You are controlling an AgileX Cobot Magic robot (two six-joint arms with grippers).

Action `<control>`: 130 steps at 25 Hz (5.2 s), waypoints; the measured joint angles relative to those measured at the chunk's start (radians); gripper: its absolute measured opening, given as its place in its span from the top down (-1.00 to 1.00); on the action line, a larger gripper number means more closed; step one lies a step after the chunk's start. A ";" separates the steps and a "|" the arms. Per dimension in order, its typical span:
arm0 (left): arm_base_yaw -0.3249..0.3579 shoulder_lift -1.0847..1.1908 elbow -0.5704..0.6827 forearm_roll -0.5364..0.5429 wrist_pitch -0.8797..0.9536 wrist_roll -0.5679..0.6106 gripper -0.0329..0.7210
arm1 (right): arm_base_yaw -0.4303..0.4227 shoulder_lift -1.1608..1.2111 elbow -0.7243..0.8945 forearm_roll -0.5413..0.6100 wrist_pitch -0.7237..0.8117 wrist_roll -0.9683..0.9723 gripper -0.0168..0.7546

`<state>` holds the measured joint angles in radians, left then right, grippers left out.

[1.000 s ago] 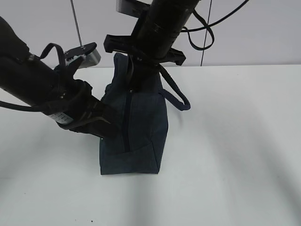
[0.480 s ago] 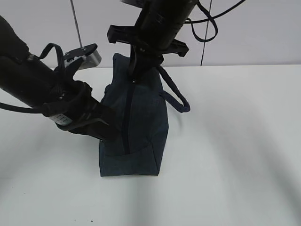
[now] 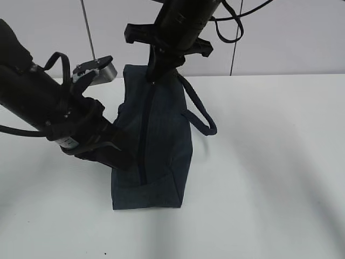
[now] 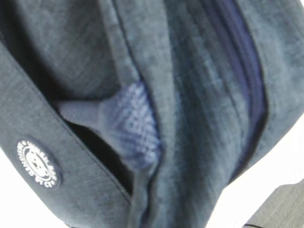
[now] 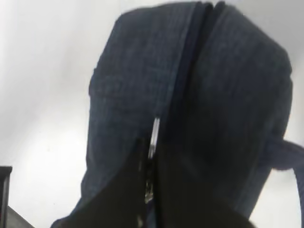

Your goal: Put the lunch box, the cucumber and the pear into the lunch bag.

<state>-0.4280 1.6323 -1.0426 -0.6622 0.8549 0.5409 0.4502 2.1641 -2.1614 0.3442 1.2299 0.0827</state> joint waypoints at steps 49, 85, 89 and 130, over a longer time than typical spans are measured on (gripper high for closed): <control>0.000 -0.137 -0.154 0.066 -0.005 -0.104 0.07 | -0.146 0.219 -0.213 0.186 -0.058 -0.083 0.94; 0.000 -0.014 -0.315 0.234 -0.048 -0.122 0.96 | -0.195 0.225 -0.216 0.208 -0.065 -0.100 0.94; 0.000 -0.027 -0.315 0.151 -0.054 -0.067 0.96 | -0.197 0.253 -0.218 0.195 -0.062 -0.102 0.94; 0.000 -0.121 -0.325 0.404 -0.105 -0.185 -0.20 | -0.207 0.090 -0.529 -0.112 0.032 -0.053 -0.16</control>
<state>-0.4279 1.5113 -1.3678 -0.2587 0.7496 0.3562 0.2431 2.2545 -2.6903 0.2324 1.2618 0.0294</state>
